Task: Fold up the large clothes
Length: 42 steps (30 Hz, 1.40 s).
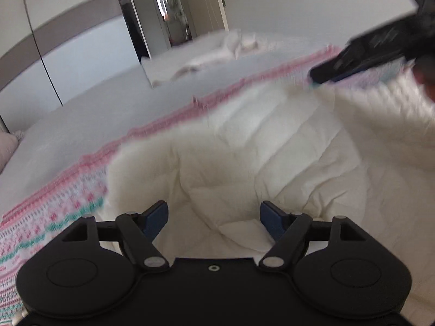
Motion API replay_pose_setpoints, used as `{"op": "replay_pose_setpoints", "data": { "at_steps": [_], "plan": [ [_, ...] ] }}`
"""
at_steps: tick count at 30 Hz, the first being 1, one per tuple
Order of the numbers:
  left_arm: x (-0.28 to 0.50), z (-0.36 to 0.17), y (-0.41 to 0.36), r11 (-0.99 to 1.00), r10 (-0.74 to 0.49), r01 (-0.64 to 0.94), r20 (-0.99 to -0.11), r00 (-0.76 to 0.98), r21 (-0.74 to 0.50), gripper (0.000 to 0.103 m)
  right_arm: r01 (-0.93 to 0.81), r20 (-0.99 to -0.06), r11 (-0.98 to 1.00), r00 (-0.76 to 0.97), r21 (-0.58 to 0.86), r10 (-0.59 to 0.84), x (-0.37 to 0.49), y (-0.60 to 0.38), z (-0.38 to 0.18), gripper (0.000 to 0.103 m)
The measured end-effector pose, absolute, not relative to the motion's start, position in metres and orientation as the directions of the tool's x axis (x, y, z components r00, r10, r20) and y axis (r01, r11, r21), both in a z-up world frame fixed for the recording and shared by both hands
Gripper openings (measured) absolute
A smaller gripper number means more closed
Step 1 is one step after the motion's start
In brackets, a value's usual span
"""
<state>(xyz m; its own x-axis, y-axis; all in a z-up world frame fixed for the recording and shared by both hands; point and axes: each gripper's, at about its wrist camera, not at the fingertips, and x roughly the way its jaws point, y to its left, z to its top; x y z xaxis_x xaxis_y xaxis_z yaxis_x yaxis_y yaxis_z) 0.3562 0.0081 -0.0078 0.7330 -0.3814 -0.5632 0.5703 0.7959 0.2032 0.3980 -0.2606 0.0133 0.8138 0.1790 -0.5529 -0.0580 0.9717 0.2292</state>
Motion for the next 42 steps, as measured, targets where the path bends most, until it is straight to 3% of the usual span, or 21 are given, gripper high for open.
{"op": "replay_pose_setpoints", "data": {
  "at_steps": [2, 4, 6, 9, 13, 18, 22, 26, 31, 35, 42],
  "plan": [
    [0.351, 0.008, 0.018, 0.824, -0.430, 0.538, -0.424, 0.797, 0.176, 0.074, -0.032, -0.476, 0.979, 0.870, 0.203, 0.127, 0.408, -0.255, 0.010, 0.042],
    [0.358, 0.013, 0.021, 0.867, -0.398, 0.474, -0.360, 0.844, 0.153, 0.074, -0.003, -0.442, 0.990, 0.895, 0.140, 0.065, 0.422, -0.248, 0.000, 0.039],
    [0.376, 0.002, 0.019, 0.892, -0.353, 0.432, -0.391, 0.850, 0.132, 0.074, 0.017, -0.466, 0.992, 0.884, 0.122, 0.042, 0.437, -0.242, -0.014, 0.038],
    [0.396, -0.036, 0.015, 0.883, -0.284, 0.428, -0.507, 0.814, 0.193, 0.074, 0.042, -0.530, 0.992, 0.848, 0.119, 0.028, 0.447, -0.241, -0.040, 0.038],
    [0.397, -0.058, 0.026, 0.898, -0.299, 0.423, -0.537, 0.788, 0.120, 0.077, 0.060, -0.593, 0.994, 0.805, 0.088, 0.004, 0.447, -0.244, -0.070, 0.036],
    [0.393, -0.045, 0.015, 0.918, -0.233, 0.369, -0.555, 0.799, 0.145, 0.079, 0.063, -0.621, 0.997, 0.784, 0.052, -0.018, 0.438, -0.237, -0.056, 0.038],
    [0.370, -0.020, 0.016, 0.942, -0.229, 0.322, -0.523, 0.821, 0.093, 0.082, 0.050, -0.613, 0.992, 0.789, 0.116, 0.032, 0.402, -0.251, -0.028, 0.059],
    [0.332, 0.003, 0.022, 0.970, -0.223, 0.238, -0.528, 0.819, -0.040, 0.084, 0.085, -0.618, 0.988, 0.786, 0.126, 0.011, 0.363, -0.268, -0.001, 0.063],
    [0.278, 0.019, 0.025, 0.979, -0.204, 0.149, -0.562, 0.802, -0.142, 0.096, 0.161, -0.621, 0.978, 0.783, 0.132, -0.045, 0.304, -0.290, 0.031, 0.083],
    [0.241, 0.026, 0.024, 0.977, -0.192, 0.099, -0.588, 0.786, -0.187, 0.103, 0.217, -0.602, 0.956, 0.796, 0.196, -0.057, 0.256, -0.311, 0.047, 0.091],
    [0.191, 0.008, 0.016, 0.973, -0.186, 0.065, -0.580, 0.793, -0.223, 0.103, 0.288, -0.569, 0.931, 0.814, 0.226, -0.114, 0.195, -0.332, 0.048, 0.102]
  ]
}}
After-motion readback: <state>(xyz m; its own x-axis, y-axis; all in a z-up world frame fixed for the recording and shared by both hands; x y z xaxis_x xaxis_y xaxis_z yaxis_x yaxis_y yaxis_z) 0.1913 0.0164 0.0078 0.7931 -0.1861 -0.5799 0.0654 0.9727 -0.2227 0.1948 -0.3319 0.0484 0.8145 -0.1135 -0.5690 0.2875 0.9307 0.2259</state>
